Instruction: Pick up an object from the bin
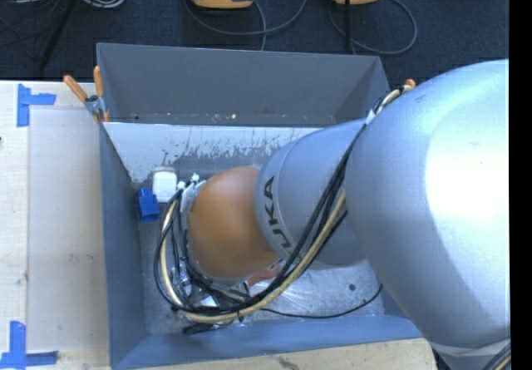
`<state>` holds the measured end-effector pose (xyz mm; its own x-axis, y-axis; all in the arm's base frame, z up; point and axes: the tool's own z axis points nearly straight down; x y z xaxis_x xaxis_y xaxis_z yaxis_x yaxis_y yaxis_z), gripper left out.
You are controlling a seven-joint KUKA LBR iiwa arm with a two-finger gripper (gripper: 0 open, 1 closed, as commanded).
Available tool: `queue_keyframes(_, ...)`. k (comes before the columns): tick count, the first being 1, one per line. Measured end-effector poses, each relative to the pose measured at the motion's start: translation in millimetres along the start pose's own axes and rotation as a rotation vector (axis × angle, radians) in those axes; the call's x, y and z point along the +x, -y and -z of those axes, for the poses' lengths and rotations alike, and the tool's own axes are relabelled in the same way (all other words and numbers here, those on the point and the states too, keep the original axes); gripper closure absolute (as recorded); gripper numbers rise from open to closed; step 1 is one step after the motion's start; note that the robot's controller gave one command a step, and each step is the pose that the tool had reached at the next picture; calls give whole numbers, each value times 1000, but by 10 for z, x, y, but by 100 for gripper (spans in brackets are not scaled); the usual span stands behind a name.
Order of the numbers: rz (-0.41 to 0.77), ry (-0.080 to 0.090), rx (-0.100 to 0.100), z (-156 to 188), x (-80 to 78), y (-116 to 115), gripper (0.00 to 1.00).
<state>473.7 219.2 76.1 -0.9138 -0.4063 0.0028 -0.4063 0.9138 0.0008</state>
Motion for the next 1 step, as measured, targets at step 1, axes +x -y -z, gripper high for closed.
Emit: queue_keyframes(1, -4, 36, 0, 7, -74, 14, 0)
